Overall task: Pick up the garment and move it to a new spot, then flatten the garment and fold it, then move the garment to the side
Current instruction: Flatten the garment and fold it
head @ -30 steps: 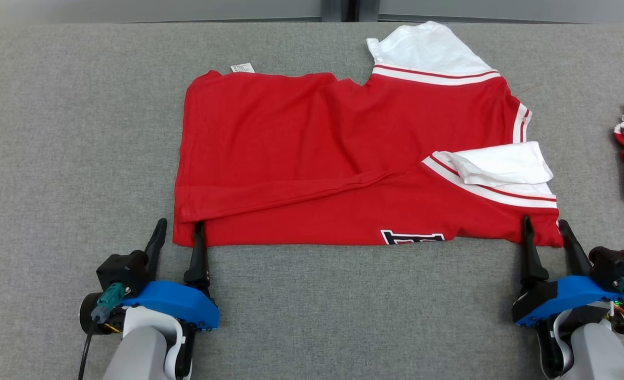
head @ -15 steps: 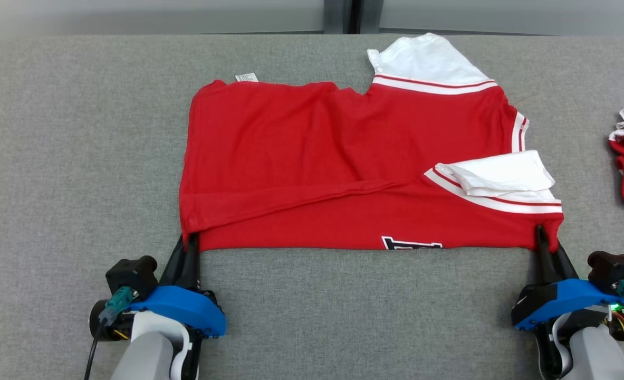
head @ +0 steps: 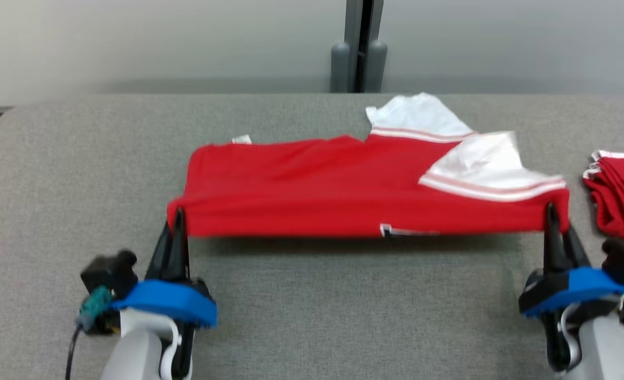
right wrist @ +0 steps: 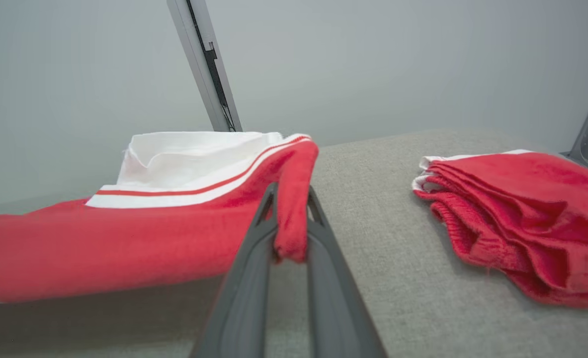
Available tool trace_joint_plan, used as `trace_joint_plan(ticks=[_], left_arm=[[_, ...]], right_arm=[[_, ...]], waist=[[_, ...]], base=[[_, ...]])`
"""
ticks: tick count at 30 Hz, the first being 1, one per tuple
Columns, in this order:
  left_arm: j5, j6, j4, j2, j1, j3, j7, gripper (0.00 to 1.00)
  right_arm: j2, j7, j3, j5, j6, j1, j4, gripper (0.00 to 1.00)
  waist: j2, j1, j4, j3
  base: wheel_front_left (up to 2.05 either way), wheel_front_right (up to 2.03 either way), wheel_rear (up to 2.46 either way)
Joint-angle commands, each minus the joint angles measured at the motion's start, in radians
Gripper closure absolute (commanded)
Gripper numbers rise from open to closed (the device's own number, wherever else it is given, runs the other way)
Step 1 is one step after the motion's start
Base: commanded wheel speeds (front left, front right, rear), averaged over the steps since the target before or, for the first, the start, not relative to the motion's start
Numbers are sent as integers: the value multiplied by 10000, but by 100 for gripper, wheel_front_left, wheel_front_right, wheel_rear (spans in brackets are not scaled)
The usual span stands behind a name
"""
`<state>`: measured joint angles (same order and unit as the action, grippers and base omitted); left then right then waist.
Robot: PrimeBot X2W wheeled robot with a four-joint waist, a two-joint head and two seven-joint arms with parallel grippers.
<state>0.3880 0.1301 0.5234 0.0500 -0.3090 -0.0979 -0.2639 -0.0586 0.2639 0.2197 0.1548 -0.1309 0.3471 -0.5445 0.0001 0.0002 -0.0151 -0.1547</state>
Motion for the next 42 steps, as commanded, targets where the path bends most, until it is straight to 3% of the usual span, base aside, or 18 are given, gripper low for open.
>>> trace_joint_plan(ticks=[1, 9, 10, 11, 12, 13, 25, 32, 42], left_arm=[[84, 4, 183, 15, 410, 34, -2, 100], [531, 4, 880, 17, 2470, -475, -1, 100], [503, 4, 873, 17, 2686, -582, -1, 92], [488, 4, 900, 15, 2883, -655, -1, 54], [470, 4, 900, 20, 3003, -675, -1, 0], [473, 1, 907, 22, 3063, -689, -1, 0], [-168, -143, -250, 12, 1249, 64, -1, 0], [-514, -30, 884, 241, -1200, 353, -1, 0], [-48, 32, 3525, 773, -3421, -595, 149, 0]], right_arm=[[-84, 0, -119, 73, 4, -501, -107, 100], [-50, 0, -819, 314, 4, -2631, -600, 100], [-36, 0, -935, 333, 4, -2835, -653, 100], [-37, 0, -966, 365, 4, -2985, -654, 81], [-45, 0, -954, 372, 4, -3096, -612, 21], [-34, 0, -930, 372, 4, -3178, -562, 0], [-77, 0, -293, -100, 2, -1772, 325, 0], [-261, 0, -713, -377, 4, -168, 318, 0], [-286, 0, -1140, -463, 4, 629, 218, 0]], waist=[[-1, -2, -117, 266], [-1, -2, 34, 655], [-1, -2, 63, 649], [-1, -2, 88, 632], [-1, -2, 113, 606], [-1, -2, 134, 571], [-1, -2, 198, -417], [-1, -2, -7, -1543], [-1, -2, -251, -2274]], base=[[0, 0, 0], [0, 0, 0], [0, 0, 0], [0, 0, 0], [0, 0, 0], [0, 0, 0], [0, 0, 0], [0, 0, 0], [0, 0, 0]])
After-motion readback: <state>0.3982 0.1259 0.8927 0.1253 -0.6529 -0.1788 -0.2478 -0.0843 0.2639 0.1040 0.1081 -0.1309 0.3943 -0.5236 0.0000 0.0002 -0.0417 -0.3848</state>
